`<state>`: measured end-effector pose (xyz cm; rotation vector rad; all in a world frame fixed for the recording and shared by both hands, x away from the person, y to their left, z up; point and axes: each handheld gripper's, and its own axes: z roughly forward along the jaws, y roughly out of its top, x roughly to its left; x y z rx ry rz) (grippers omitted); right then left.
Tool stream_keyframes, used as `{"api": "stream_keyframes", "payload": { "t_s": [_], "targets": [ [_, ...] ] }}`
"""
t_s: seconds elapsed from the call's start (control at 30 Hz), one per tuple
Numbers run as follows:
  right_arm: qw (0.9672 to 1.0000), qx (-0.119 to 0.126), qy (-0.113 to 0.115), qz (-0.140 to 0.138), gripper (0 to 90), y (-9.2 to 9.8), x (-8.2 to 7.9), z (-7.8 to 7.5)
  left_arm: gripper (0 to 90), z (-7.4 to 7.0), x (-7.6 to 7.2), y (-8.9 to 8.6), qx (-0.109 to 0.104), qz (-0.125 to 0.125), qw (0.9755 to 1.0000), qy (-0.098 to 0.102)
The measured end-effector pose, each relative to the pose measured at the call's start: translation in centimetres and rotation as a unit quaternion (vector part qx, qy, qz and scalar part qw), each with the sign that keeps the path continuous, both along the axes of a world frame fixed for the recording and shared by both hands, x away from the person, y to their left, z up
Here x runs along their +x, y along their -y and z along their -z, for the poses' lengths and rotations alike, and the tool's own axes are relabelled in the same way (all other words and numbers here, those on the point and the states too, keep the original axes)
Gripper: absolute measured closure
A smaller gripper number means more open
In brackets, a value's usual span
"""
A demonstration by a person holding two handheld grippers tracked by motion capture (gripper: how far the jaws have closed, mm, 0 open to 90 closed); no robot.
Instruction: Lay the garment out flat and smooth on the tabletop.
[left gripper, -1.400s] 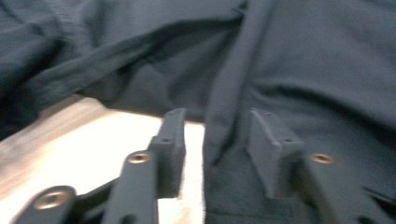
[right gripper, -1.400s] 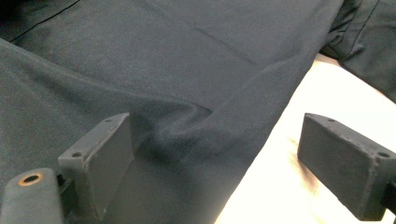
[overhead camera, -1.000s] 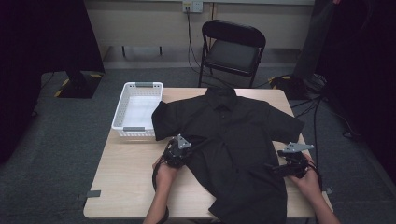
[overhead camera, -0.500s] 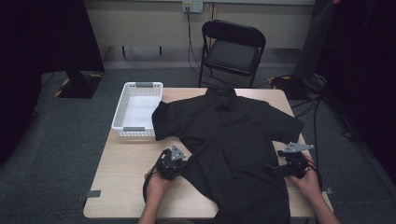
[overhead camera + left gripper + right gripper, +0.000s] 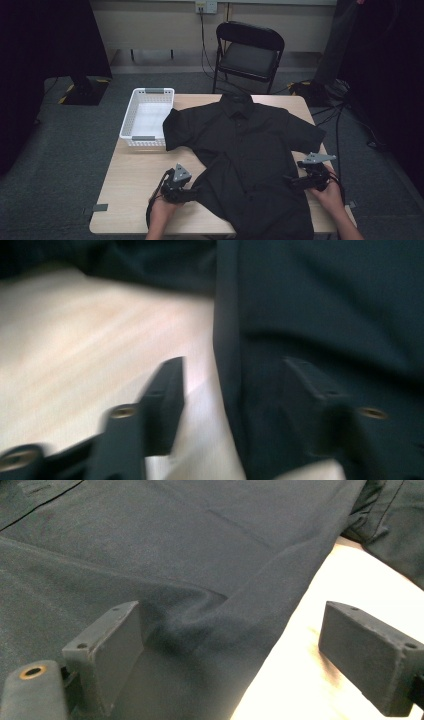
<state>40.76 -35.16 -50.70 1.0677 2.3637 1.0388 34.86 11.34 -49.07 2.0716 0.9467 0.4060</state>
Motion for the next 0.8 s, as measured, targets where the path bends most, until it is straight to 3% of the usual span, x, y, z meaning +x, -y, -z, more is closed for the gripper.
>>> {"api": "stream_keyframes", "payload": {
  "t_s": [0.13, 0.27, 0.37, 0.43, 0.5, 0.6, 0.8],
  "targets": [
    [1.0000, 0.000, 0.000, 0.000, 9.6, 0.0, 0.0, 0.0, 37.8, -0.9, 1.8, 1.1, 0.007, -0.004, 0.9998, 0.016],
    [1.0000, 0.000, 0.000, 0.000, 9.7, 0.0, 0.0, 0.0, 48.1, -0.5, 3.7, 2.3, 0.018, 0.002, 0.9998, 0.001],
    [1.0000, 0.000, 0.000, 0.000, 9.7, 0.0, 0.0, 0.0, 62.8, 0.0, 4.4, 3.0, 0.031, 0.014, 0.9993, -0.011],
    [1.0000, 0.000, 0.000, 0.000, 9.6, 0.0, 0.0, 0.0, 78.2, 0.1, 4.4, 3.2, 0.030, 0.021, 0.9992, -0.018],
    [1.0000, 0.000, 0.000, 0.000, 9.6, 0.0, 0.0, 0.0, 86.6, 0.0, 4.2, 3.2, 0.030, 0.026, 0.9990, -0.022],
    [1.0000, 0.000, 0.000, 0.000, 9.6, 0.0, 0.0, 0.0, 88.2, -0.3, 3.8, 3.2, 0.039, 0.035, 0.9983, -0.024],
    [1.0000, 0.000, 0.000, 0.000, 9.7, 0.0, 0.0, 0.0, 88.2, -1.1, 2.2, 2.4, 0.027, 0.046, 0.9984, -0.019]
  ]
}}
